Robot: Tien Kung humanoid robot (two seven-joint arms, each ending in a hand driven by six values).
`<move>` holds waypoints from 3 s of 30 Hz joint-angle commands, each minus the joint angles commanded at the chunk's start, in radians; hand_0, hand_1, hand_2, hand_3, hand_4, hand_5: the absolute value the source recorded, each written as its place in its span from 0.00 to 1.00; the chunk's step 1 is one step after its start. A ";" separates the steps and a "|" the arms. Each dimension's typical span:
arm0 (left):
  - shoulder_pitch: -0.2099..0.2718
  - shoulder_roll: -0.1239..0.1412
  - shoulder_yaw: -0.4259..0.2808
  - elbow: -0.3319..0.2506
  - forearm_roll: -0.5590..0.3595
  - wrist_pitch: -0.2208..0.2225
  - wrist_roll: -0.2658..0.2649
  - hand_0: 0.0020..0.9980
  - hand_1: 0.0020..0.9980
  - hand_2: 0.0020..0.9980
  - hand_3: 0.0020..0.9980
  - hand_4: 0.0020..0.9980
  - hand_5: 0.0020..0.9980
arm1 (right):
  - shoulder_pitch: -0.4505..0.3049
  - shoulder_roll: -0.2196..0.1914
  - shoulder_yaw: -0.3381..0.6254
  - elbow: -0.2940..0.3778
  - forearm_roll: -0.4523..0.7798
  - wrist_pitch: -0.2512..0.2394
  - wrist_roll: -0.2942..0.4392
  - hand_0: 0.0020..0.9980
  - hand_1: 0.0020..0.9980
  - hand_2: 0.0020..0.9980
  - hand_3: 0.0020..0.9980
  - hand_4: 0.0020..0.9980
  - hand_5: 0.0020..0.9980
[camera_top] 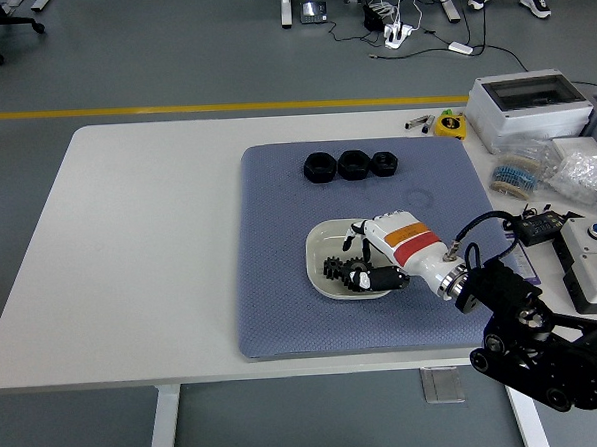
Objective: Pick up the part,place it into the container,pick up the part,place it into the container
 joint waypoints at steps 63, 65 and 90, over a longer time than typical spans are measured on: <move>0.005 -0.010 0.020 0.006 -0.020 0.013 -0.011 0.69 0.71 0.73 0.64 0.66 0.65 | -0.371 -0.171 0.592 0.329 1.285 0.212 0.302 0.93 0.87 0.89 0.90 1.00 0.85; 0.006 -0.011 0.019 0.006 -0.018 0.014 -0.011 0.69 0.71 0.73 0.64 0.66 0.65 | -0.380 -0.171 0.594 0.329 1.275 0.215 0.300 0.93 0.87 0.89 0.90 1.00 0.85; 0.006 -0.007 0.024 0.005 -0.025 0.011 -0.012 0.69 0.70 0.73 0.64 0.66 0.66 | -0.400 -0.153 0.596 0.322 1.278 0.208 0.311 0.95 0.88 0.89 0.91 1.00 0.91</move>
